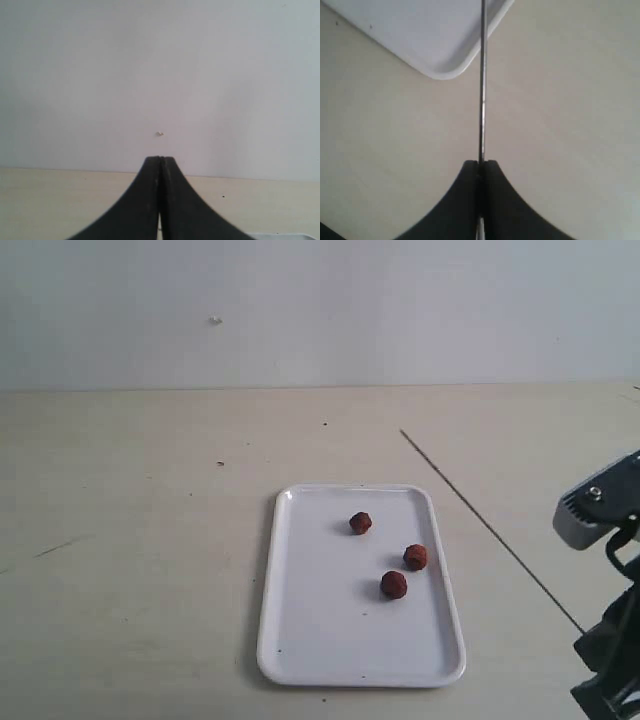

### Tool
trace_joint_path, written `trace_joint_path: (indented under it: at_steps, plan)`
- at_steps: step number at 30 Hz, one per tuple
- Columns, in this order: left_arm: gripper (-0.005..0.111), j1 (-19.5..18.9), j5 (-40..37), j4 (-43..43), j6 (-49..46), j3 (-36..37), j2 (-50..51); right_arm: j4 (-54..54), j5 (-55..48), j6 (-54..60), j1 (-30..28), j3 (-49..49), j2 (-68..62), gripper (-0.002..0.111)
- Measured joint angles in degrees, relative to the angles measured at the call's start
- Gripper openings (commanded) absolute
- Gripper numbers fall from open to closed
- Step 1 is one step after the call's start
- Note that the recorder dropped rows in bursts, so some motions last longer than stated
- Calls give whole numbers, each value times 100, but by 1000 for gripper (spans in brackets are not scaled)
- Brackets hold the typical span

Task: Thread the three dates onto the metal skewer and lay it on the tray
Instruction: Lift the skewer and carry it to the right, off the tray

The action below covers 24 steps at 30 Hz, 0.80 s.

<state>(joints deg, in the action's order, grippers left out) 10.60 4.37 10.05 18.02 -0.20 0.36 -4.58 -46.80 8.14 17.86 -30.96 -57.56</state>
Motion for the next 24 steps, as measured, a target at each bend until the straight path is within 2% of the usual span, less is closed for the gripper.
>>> trace_joint_path:
  at_steps: [4,8,12,18,24]
  plan:
    - [0,0,0,0,0,0,0,-27,101,-439,0,90,306,0]
    - [0,0,15,0,-135,0,0,-295,640,-532,0,509,495,0]
    - [0,0,392,0,-393,0,0,-382,825,-555,0,718,504,0]
    - [0,0,1095,0,-58,0,0,-273,837,-515,0,687,504,0]
    - [0,0,1648,0,921,0,0,-236,809,-515,0,675,504,0]
